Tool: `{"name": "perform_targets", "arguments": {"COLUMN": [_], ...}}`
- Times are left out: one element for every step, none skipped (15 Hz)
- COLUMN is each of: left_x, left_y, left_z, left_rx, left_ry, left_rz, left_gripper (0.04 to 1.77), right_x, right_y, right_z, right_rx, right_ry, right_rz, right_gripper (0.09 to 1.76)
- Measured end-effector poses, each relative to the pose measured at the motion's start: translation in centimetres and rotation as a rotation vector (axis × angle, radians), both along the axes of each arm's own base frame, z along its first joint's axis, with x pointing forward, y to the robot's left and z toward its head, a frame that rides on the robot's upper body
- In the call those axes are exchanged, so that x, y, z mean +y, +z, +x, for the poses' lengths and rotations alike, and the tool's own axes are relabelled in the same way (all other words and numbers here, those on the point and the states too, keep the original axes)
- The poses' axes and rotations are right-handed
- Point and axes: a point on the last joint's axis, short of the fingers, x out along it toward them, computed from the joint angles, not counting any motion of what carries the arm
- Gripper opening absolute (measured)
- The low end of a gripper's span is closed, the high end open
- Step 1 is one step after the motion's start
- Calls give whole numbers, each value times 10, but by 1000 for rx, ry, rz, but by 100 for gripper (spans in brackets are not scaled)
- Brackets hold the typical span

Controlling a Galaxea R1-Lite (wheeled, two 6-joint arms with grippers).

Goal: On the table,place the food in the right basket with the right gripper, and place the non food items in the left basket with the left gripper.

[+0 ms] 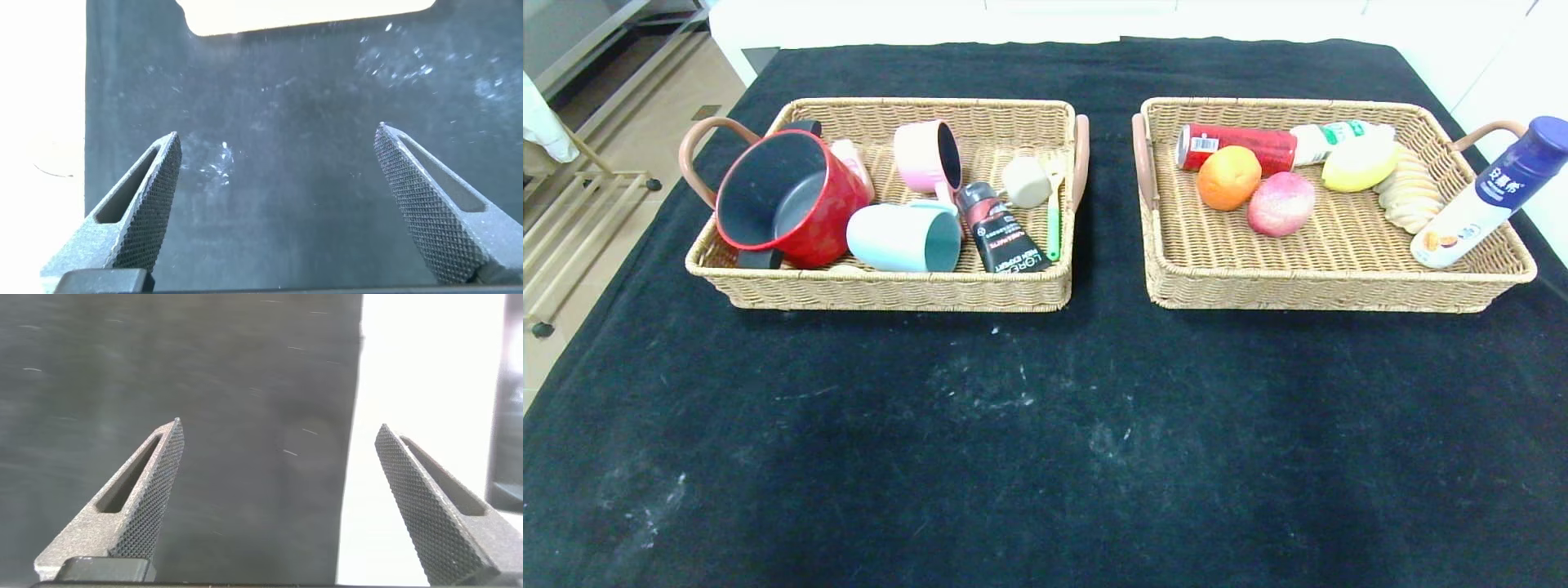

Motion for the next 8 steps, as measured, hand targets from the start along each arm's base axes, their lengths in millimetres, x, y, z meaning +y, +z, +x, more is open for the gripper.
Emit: {"name": "perform_targets", "arguments": {"left_x": [-1, -2, -5, -7, -9, -11, -12, -12], "left_y": [2, 2, 0, -4, -10, -16, -22, -28], "left_z": [-10, -19, -29, -37, -47, -55, -62, -67], "left_rx": [-10, -24, -29, -30, -31, -33, -41, -48], "left_ry": [-9, -19, -40, -54, -65, -75, -83, -89], "left_rz": [5, 5, 0, -5, -7, -10, -10, -6], "left_gripper": [171, 171, 171, 171, 171, 171, 171, 171], "right_x": [1, 2, 4, 4, 5, 5, 5, 6], "right_y": [-2, -6, -13, -22, -35, -47, -58, -66], "right_z": [-11, -21, -29, -33, -35, -36, -38, -41], "right_rx": [-21, -31, -28, -20, -3, 12, 17, 17], "right_ry": [-39, -76, -96, -108, -116, -128, -141, -149], "right_rz": [-12, -18, -19, -18, -13, -2, 11, 16], "right_gripper": [171, 171, 171, 171, 171, 171, 171, 171]}}
